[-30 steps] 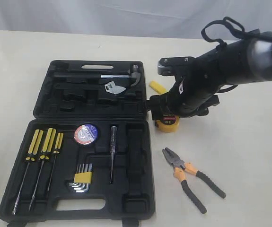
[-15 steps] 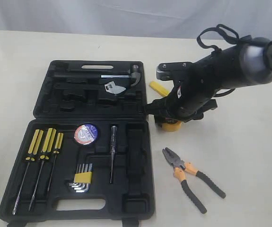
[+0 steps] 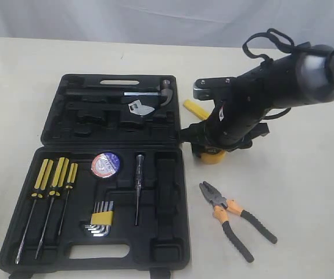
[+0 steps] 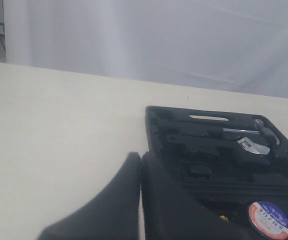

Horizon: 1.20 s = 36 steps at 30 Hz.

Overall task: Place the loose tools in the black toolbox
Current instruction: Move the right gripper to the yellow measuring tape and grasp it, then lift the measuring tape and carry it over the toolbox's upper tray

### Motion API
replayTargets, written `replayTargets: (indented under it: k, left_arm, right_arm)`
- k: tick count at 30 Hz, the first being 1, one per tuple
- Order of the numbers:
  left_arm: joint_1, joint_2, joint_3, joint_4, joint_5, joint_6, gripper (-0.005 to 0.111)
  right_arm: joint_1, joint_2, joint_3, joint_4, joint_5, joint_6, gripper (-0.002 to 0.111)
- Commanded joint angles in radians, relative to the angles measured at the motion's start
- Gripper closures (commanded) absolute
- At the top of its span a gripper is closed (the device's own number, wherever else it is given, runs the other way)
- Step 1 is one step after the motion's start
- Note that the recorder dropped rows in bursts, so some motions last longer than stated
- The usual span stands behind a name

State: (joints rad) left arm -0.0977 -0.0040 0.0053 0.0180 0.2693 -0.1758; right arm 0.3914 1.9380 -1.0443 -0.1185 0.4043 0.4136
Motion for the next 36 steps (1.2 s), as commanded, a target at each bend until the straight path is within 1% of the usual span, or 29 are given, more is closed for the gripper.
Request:
replayTargets:
  k: [1, 11, 15, 19, 21, 25, 27, 32, 36]
  left_arm:
    - [-0.006, 0.004, -0.005, 0.005, 0.001, 0.0, 0.107]
    - [-0.006, 0.004, -0.005, 0.005, 0.001, 0.0, 0.107]
    - [-0.006, 0.004, -0.005, 0.005, 0.001, 0.0, 0.107]
    - [-0.006, 0.004, -0.005, 0.005, 0.001, 0.0, 0.107]
    - [-0.006, 0.004, -0.005, 0.005, 0.001, 0.0, 0.107]
    - [-0.006, 0.004, -0.005, 0.005, 0.001, 0.0, 0.107]
    - [-0.006, 0.004, -0.005, 0.005, 0.001, 0.0, 0.107]
    - [-0.006, 0.004, -0.005, 0.005, 0.001, 0.0, 0.107]
    - [-0.006, 0.004, -0.005, 0.005, 0.001, 0.0, 0.107]
  right_arm:
    - [-0.001, -0.078, -0.001, 0.003, 0.068, -0.001, 0.109]
    - [0.012, -0.293, -0.001, 0.009, 0.293, -0.007, 0.109]
    - [0.054, -0.359, -0.001, 0.013, 0.313, -0.01, 0.109]
    - [0.12, -0.389, -0.011, 0.015, 0.314, 0.028, 0.109]
    - [0.149, -0.387, -0.038, 0.015, 0.35, 0.042, 0.109]
    - [0.198, -0.372, -0.143, 0.015, 0.415, 0.056, 0.109]
    - [0.214, -0.354, -0.223, 0.015, 0.448, 0.06, 0.109]
    - [0.22, -0.253, -0.417, 0.021, 0.505, 0.069, 0.109]
    - [0.22, -0.151, -0.528, 0.021, 0.525, 0.069, 0.109]
